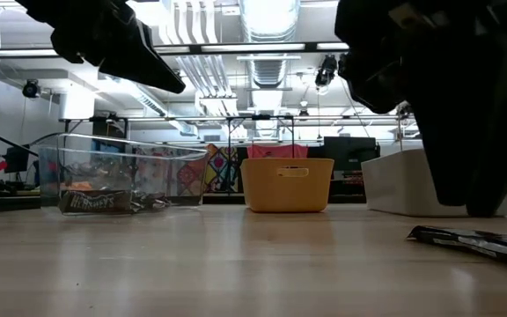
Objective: Organize candy in baskets
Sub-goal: Put the brown chocolate into the transparent bin
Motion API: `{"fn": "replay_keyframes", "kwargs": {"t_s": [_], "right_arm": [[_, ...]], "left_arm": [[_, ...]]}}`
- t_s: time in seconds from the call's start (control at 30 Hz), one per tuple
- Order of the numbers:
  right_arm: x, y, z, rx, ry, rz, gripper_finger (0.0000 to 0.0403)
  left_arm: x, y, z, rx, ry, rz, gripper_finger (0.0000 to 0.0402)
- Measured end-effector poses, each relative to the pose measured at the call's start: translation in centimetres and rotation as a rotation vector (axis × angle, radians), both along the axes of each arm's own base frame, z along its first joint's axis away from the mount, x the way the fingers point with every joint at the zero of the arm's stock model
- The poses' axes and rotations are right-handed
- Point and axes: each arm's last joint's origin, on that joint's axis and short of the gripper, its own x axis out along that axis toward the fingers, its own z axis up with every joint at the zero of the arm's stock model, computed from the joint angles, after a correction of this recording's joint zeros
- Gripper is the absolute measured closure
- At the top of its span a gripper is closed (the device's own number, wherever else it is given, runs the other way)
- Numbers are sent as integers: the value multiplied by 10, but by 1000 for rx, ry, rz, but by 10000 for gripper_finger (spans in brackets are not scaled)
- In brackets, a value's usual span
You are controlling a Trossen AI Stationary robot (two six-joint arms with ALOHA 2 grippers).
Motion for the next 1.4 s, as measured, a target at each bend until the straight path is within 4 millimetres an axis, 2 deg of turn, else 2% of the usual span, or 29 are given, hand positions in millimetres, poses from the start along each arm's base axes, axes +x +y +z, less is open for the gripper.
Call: {"fn": "replay_keyframes", "kwargs": {"t_s": [0.2,0.4,0.63,0.8,0.97,1.17,1.4], "right_arm": [[0,-1,-6,-20,27,-39,237],[2,1,-20,-32,61,-58,237],[5,2,-29,-59,83,-3,252],[4,1,-19,-81,32,76,309],[5,0,-5,-126,-62,246,379],[15,-10,8,-169,-199,431,375],[38,-21,22,-242,-459,653,375]], "left_arm": [[0,3,1,39,-17,43,302],[1,4,1,59,-19,55,302],[0,4,0,54,-22,60,302],[1,3,-2,-11,-22,30,302],[3,-5,-6,-167,-7,-196,302],[4,-15,-11,-346,-118,-499,302],[5,-16,-21,-426,-228,-492,302]]}}
